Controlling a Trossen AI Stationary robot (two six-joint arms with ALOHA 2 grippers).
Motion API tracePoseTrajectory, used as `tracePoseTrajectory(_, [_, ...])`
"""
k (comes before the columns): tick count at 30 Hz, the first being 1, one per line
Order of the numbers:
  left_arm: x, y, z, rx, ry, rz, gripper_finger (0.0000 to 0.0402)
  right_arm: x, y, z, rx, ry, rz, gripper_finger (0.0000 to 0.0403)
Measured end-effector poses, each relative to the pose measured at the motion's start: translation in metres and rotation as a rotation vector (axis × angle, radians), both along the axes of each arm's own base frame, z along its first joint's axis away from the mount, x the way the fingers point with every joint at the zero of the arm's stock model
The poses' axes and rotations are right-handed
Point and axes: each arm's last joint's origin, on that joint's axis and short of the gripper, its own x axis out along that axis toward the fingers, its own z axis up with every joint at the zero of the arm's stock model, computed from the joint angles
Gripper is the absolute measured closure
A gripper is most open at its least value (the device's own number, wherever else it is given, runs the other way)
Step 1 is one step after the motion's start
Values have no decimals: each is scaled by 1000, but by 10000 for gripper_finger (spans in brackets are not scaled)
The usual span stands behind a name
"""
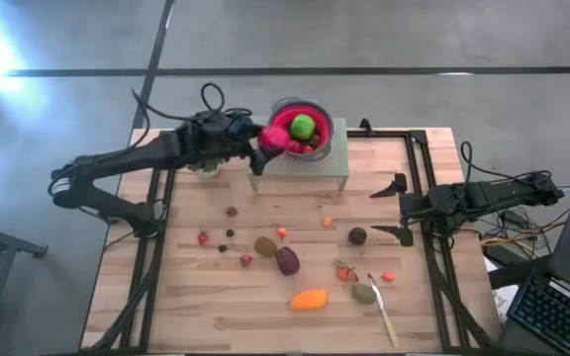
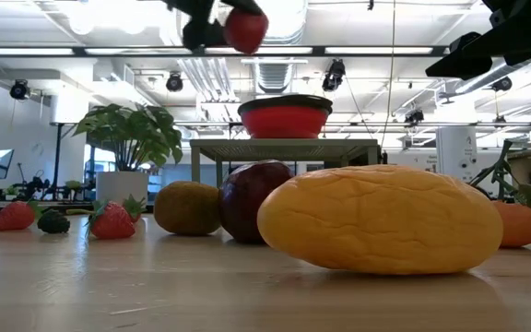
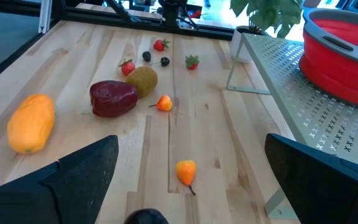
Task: Pick & Place Fruit
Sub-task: Put the apple into the red strainer bowl on the shelf
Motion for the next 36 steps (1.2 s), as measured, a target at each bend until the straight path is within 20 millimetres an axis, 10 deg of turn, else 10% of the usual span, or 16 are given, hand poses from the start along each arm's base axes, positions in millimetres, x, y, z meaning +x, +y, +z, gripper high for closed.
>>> tracePoseTrajectory(18, [77, 57, -14, 114, 345, 60, 32, 0, 0, 0, 0, 0, -1, 3])
tracePoseTrajectory(36, [81, 59, -25, 231, 484, 13, 26, 0, 0, 0, 0, 1, -1, 3])
